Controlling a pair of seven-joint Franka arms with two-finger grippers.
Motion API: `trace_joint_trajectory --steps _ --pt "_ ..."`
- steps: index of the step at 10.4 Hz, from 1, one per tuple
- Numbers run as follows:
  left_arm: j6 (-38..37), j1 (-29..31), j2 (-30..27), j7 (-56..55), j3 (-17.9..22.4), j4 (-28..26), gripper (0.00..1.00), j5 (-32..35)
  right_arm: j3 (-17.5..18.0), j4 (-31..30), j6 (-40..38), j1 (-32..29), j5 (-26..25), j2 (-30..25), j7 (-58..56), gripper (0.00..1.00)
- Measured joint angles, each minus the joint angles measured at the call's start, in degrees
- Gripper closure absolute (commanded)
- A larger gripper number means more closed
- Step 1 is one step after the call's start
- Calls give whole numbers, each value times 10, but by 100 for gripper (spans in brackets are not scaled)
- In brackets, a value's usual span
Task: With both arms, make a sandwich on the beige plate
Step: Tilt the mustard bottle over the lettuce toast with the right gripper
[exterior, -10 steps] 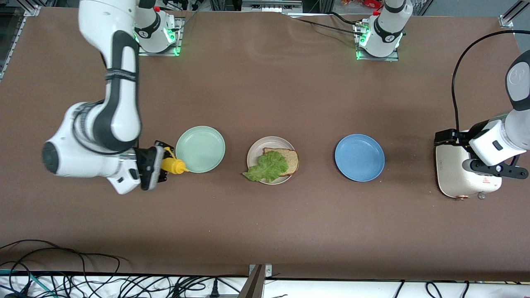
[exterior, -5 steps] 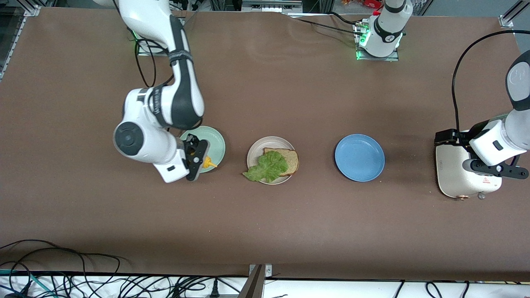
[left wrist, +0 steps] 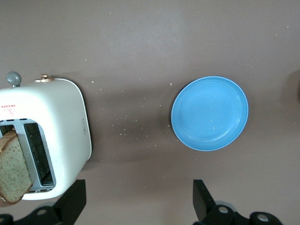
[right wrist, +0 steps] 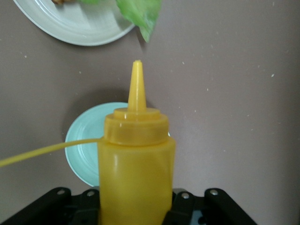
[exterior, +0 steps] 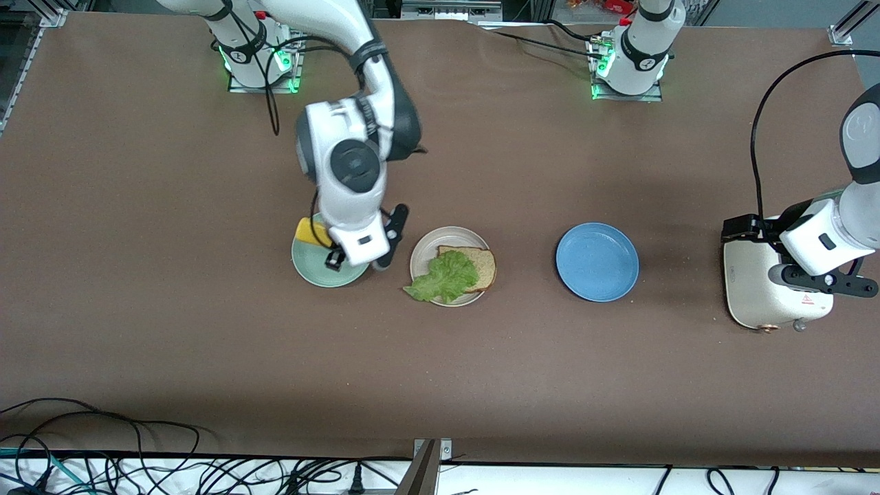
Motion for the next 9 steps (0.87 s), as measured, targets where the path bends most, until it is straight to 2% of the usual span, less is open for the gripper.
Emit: trace_joint_trajectory --steps 2,6,7,9 --pt "0 0 0 0 0 0 0 0 0 0 5 17 -28 5 8 100" --pt "0 0 0 0 0 0 0 0 2 2 8 18 -52 6 -26 100" --pt "0 0 0 0 0 0 0 0 -2 3 8 15 -46 6 -36 100" --pt "0 0 0 0 0 0 0 0 -12 4 3 -9 9 1 -74 100"
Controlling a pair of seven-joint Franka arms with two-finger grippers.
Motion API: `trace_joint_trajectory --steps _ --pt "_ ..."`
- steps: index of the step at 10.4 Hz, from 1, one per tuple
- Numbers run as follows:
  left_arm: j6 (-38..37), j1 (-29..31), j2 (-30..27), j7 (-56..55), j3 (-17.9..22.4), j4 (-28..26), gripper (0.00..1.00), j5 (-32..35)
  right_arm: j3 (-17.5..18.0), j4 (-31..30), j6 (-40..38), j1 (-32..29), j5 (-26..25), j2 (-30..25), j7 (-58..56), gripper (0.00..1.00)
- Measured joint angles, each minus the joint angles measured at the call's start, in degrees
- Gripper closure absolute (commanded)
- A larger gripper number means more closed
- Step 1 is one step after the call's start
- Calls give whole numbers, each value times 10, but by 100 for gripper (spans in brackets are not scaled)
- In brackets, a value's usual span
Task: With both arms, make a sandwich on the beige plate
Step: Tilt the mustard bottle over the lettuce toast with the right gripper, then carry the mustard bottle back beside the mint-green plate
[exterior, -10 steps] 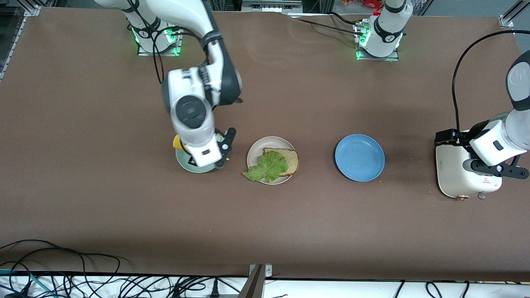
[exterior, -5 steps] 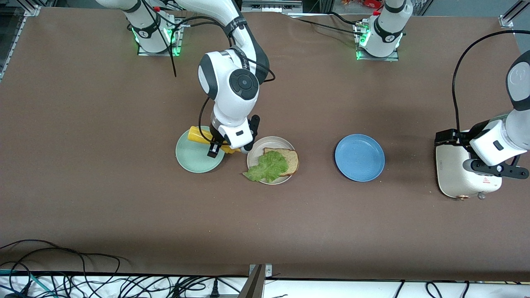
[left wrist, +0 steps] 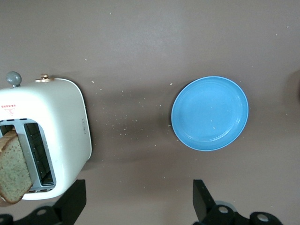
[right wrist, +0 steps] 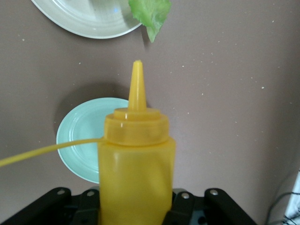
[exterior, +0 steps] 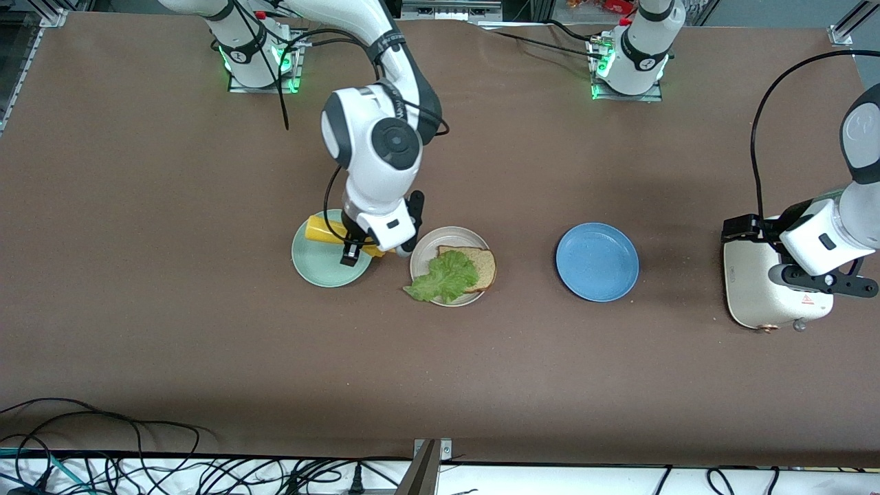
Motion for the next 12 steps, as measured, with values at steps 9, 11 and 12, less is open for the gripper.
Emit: trace_joint_trajectory --steps 9,11,12 --pt "0 0 1 0 0 0 0 0 -20 -20 -92 -192 318 -15 -239 100" --pt "0 0 1 0 0 0 0 0 -20 -26 -118 -221 357 -15 -290 100" --pt "0 0 1 0 0 0 0 0 -21 -28 -134 -241 367 -15 -324 100"
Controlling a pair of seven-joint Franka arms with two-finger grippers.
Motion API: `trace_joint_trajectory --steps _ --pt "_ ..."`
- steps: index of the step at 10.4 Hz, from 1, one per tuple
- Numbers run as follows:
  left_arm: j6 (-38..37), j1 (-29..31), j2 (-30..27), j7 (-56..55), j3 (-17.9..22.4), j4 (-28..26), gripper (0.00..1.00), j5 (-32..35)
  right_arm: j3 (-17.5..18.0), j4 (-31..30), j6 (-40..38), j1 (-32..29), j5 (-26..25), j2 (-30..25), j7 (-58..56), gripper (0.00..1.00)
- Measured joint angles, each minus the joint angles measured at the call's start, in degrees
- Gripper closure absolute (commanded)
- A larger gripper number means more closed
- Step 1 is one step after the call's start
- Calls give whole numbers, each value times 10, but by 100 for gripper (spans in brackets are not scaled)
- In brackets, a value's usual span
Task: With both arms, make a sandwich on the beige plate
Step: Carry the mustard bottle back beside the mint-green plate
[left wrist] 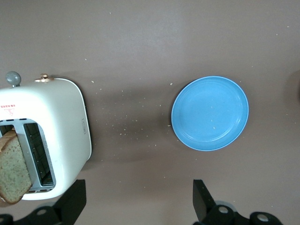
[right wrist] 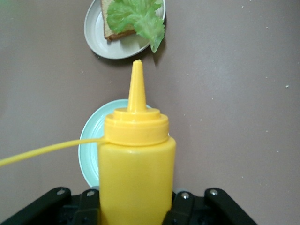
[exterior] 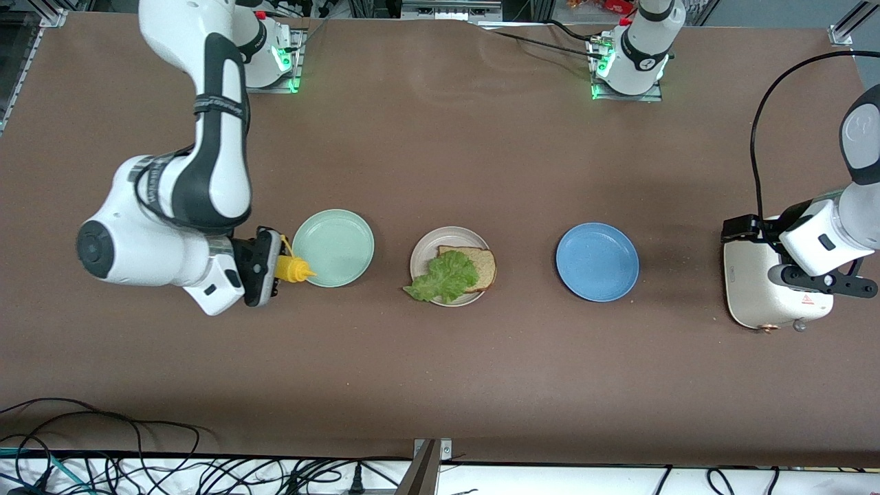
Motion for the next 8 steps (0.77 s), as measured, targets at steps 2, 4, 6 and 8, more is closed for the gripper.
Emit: trace_joint_trajectory --steps 2,4,6,8 --pt "0 0 0 0 0 0 0 0 0 -5 -62 -59 47 0 -75 100" --pt "1 9 4 0 3 0 0 1 1 -13 -106 -113 74 0 -161 100" --pt "10 35 12 0 3 0 0 13 5 -47 -142 -145 123 2 -255 100" --pt "18 46 16 2 2 0 0 66 36 -77 -157 -185 152 7 -338 100"
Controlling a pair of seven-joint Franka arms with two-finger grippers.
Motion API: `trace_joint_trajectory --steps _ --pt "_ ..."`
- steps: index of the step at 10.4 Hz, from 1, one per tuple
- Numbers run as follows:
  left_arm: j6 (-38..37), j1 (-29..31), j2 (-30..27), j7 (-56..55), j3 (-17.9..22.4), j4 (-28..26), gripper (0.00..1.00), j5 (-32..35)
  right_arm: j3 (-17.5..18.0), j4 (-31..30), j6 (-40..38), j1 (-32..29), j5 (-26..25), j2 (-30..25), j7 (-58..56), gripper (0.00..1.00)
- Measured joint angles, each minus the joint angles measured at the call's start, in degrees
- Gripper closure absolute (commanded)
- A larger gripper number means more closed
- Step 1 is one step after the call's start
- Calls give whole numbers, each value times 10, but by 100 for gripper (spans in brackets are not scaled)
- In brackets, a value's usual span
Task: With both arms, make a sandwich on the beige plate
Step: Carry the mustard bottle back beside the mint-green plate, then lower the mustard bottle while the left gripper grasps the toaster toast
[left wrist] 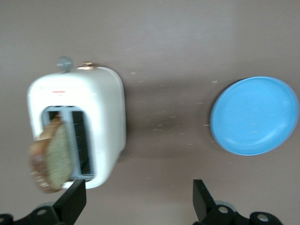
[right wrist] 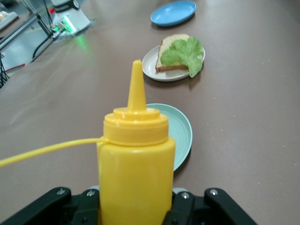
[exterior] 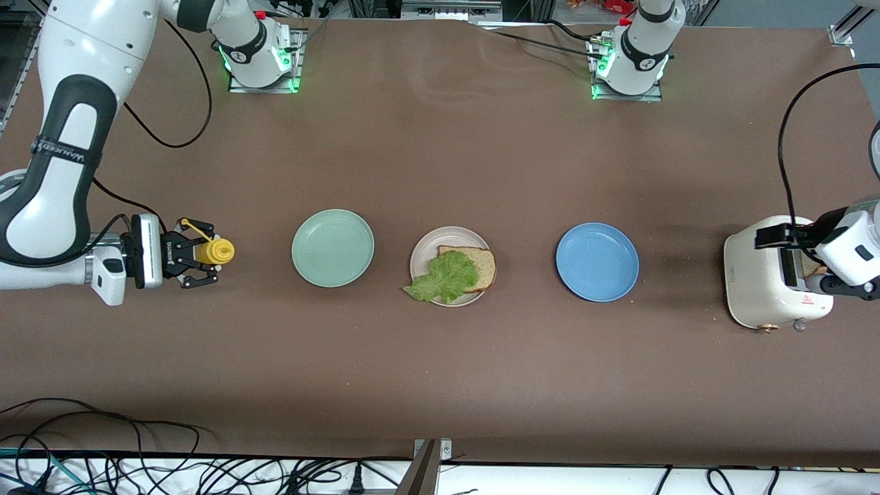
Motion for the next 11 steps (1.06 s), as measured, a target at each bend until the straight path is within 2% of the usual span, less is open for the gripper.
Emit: trace_joint_trajectory --steps 3,5,8,11 --pt "32 24 8 45 0 -5 0 19 126 -31 -1 -108 29 12 -126 100" --pt "83 72 17 101 0 -28 0 19 181 -39 -2 -157 38 24 -196 100" --pt "133 108 26 122 -1 -61 0 19 215 -83 -3 -166 97 46 -291 100" --pt "193 118 28 124 -2 -121 0 19 223 -98 -19 -167 130 73 -311 100"
